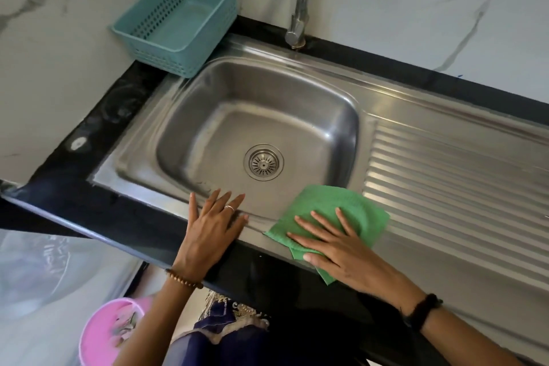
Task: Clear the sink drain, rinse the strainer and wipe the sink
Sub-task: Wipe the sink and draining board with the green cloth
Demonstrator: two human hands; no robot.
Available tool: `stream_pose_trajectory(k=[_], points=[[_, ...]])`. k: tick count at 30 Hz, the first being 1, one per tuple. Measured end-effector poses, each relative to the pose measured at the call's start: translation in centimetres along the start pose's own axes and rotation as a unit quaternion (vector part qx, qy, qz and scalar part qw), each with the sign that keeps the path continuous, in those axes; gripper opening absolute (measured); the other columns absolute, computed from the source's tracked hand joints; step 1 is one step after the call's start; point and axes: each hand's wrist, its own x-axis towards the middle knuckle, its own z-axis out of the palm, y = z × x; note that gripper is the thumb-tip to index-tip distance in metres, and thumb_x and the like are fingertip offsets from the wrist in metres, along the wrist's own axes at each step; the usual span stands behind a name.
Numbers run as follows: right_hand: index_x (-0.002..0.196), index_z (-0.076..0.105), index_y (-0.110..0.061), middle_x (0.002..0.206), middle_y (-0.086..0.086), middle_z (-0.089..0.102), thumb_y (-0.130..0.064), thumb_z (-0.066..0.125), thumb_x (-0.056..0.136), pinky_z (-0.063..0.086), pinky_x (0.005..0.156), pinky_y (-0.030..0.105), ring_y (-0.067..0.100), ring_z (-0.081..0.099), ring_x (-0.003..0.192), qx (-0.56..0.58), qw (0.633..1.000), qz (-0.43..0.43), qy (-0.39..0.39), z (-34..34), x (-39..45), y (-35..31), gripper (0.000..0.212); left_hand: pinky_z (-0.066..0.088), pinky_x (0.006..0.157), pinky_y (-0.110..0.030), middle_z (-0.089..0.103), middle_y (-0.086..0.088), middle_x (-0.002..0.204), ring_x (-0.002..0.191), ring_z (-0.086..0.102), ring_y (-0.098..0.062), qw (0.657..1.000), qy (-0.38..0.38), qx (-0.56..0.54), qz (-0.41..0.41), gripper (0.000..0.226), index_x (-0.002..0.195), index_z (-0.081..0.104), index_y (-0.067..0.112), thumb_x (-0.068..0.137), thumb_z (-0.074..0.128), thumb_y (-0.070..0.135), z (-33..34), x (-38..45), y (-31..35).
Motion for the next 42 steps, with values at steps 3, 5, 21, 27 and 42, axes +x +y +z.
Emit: stream_pose_trajectory(k=[3,5,21,27,42], points=[[0.134,-0.005,-0.06,0.156,-0.022,-0.002,-0.065,0.002,0.087,0.0,0.119,0.042,0.009,0.008,0.146,0.019,1.0,-0.019,-0.004,-0.4,4.1,-2.4,0.047,-0.011,0.115,-0.05,0.035,0.001,0.15,0.145,0.015,-0.017,0.999,0.025,-0.017,-0.019,0.047,0.142,0.032,0.03,0.097,0.033,0.041,-0.9,-0.2,-1.9],[0.137,0.003,-0.06,0.158,-0.016,0.01,-0.059,0.015,0.093,0.024,0.113,0.041,0.015,0.028,0.141,0.057,0.998,-0.028,-0.006,-1.0,7.2,-4.5,0.046,-0.011,0.115,-0.049,0.036,0.001,0.149,0.144,0.016,-0.016,0.999,0.039,-0.008,-0.015,0.043,0.141,0.033,0.028,0.098,0.034,0.032,-1.8,-0.2,-3.5],[0.131,-0.009,-0.064,0.146,-0.035,-0.017,-0.06,0.004,0.089,0.006,0.111,0.018,-0.008,0.009,0.139,0.046,0.997,0.033,-0.044,-2.4,9.3,-9.6,0.044,-0.003,0.117,-0.036,0.006,-0.005,0.158,0.145,0.002,-0.018,0.998,0.026,0.005,0.065,0.071,0.147,0.012,0.02,0.09,0.052,0.034,-9.9,7.6,-18.0],[0.141,0.02,-0.051,0.157,-0.019,0.006,-0.047,0.029,0.098,0.022,0.116,0.03,-0.002,0.017,0.142,0.141,0.99,0.027,-0.014,-4.1,14.8,-13.7,0.044,0.013,0.116,-0.035,0.029,-0.008,0.152,0.141,0.026,-0.022,0.992,0.037,-0.01,0.12,0.061,0.143,0.03,0.014,0.09,0.056,0.03,-10.4,8.6,-20.1],[0.149,-0.008,-0.029,0.157,-0.006,-0.021,-0.03,0.027,0.102,0.03,0.097,0.016,0.02,-0.005,0.147,0.333,0.91,0.139,0.205,-5.9,35.3,-18.5,0.058,-0.014,0.115,-0.02,-0.012,0.012,0.153,0.142,-0.012,-0.001,0.987,0.005,-0.116,0.115,0.064,0.143,0.0,0.034,0.089,0.03,0.051,-11.5,9.3,-20.5]])
